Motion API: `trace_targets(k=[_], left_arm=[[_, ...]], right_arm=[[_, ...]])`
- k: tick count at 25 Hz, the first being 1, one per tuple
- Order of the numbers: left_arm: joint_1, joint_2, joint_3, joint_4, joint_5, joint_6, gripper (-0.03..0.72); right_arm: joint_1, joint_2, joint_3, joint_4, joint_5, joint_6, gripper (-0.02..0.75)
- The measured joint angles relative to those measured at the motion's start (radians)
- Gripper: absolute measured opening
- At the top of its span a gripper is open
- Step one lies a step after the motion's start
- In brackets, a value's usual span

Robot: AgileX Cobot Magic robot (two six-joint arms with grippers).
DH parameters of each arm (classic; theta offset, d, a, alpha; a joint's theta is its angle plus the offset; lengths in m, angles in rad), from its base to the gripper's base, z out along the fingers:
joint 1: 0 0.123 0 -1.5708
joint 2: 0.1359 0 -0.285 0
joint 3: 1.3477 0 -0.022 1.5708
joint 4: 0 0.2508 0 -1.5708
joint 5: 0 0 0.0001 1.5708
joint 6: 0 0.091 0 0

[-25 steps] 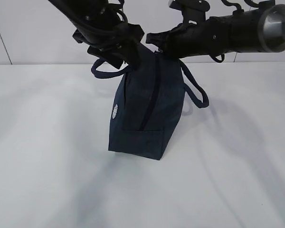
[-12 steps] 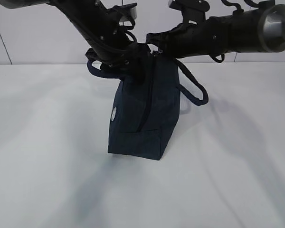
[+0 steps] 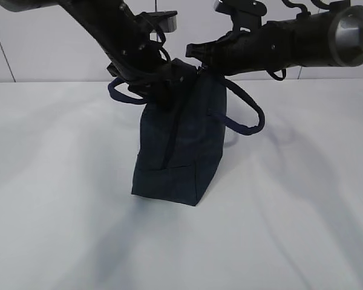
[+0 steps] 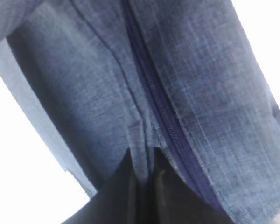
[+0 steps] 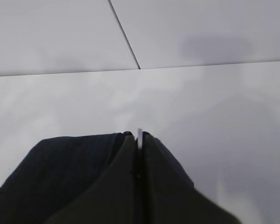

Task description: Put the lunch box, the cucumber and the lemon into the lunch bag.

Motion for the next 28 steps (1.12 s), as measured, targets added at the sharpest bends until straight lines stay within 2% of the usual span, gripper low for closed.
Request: trace_targets(k=[10,16,28], left_arm=[[0.000,0.000,0.000,0.004,0.063,0.074,0.000],[-0.024,0.000,0.000,0.012,0.069,0.115,-0.001],[-0.052,-0.004,0.000,0.037,0.055,0.136,-0.002]], right_arm=[[-0.004,0.004,-0.004,0.000,-0.031,0.000,0.000],[-0.023,0.051,-0.085,0.000,-0.004,0.000,0.000],[-0.055,0.186,-0.328,0.000,0.267,0.001,0.000]])
